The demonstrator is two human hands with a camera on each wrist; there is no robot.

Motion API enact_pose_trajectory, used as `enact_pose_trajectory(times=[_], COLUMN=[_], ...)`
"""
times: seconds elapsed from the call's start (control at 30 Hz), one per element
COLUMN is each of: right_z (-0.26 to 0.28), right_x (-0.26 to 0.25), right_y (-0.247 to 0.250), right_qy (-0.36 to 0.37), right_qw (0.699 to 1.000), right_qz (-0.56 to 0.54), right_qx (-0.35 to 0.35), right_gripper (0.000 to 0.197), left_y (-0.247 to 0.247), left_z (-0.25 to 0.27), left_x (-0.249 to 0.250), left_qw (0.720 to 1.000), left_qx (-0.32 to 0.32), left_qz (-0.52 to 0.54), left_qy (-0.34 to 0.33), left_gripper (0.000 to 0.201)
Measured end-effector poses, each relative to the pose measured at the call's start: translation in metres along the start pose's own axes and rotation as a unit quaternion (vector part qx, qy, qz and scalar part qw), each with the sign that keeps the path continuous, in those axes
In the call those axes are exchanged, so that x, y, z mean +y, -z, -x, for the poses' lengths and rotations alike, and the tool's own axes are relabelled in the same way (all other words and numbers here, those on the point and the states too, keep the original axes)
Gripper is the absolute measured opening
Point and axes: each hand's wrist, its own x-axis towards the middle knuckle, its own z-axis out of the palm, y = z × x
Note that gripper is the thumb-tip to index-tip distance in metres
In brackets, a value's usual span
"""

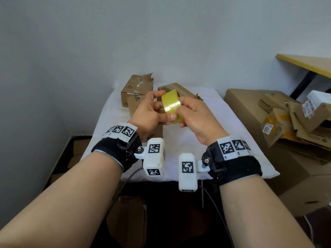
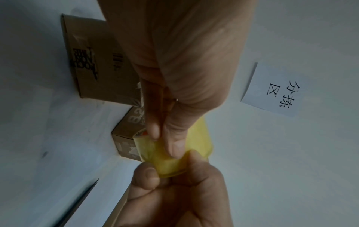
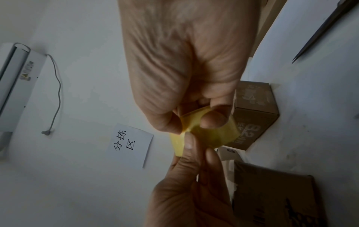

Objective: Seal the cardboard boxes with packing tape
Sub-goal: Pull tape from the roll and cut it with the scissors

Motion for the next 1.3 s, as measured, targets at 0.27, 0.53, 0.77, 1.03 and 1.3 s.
enact_pose_trajectory(times=[0.27,0.53,0.77,1.03,1.3], right_z=[0.002,0.003,0.004,0.004,0.004], right_x=[-0.002,-0.004,-0.01,-0.01,-0.012], right_y=[0.002,0.001,0.003,-0.001,0.02], right_qy=[-0.005,0.003,-0.057,-0.06,-0.071], right_qw=[1.0,0.999,0.992,0.982,0.989], right_qz=[0.004,-0.005,-0.115,-0.181,-0.062], right_qx=[0.02,0.044,0.007,-0.004,0.116], right_gripper=[0.025,0.021,0.048,0.037,0.037], left_y=[-0.002,-0.006,-0.002,-0.006,-0.007], left_z=[0.002,0.002,0.002,-0.001,0.0], left_x=[0.003,0.005,0.003,0.001,0.009], left_qw=[1.0,1.0,1.0,1.0,0.999], left_qx=[-0.006,-0.003,-0.021,0.009,0.023], left_qz=[0.011,-0.001,-0.01,0.029,0.015], left_qy=[0.001,-0.014,-0.013,0.006,-0.019], left_gripper=[0.074,0.078,0.075,0.007,0.01])
